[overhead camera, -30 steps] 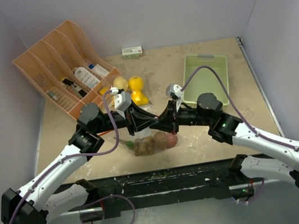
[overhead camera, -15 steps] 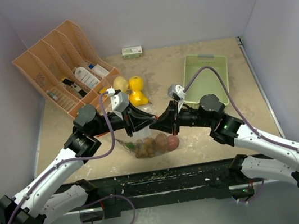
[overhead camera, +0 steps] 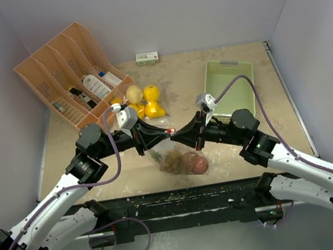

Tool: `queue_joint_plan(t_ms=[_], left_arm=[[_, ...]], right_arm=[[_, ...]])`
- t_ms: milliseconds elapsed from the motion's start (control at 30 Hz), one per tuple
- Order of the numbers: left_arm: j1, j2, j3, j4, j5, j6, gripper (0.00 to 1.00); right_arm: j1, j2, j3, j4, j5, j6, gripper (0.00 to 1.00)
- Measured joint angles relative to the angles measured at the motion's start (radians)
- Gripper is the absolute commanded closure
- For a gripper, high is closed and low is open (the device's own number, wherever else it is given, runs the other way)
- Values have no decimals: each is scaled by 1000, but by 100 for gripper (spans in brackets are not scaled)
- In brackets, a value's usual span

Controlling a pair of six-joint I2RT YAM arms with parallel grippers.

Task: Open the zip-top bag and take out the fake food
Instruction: Unzip the zipper food storage bag at the center of the board.

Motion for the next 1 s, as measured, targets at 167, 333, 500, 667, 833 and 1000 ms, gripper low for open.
queue_joint_plan(t_ms=[167,333,500,667,833,1000], left_arm=[[0,-9,-25,-10,-23,0,100],[0,15,-27,-8,-33,0,99],[-1,32,-27,4,-33,-1,100],[-2,35,-27,13,-37,0,100],[1,71,-21,13,-32,-1,100],[1,115,-12,28,-5,-8,100]], right_arm=[[-1,-23,-23,1,-3,11,100],[-4,-35,-31,1,-10,11,100],[-5,-56,-36,-1,-10,10,100],[-9,-61,-36,-8,-12,-2,64],[-11,-20,-13,-17,-10,-36,55],[-11,43,-9,-5,-3,-43,84]])
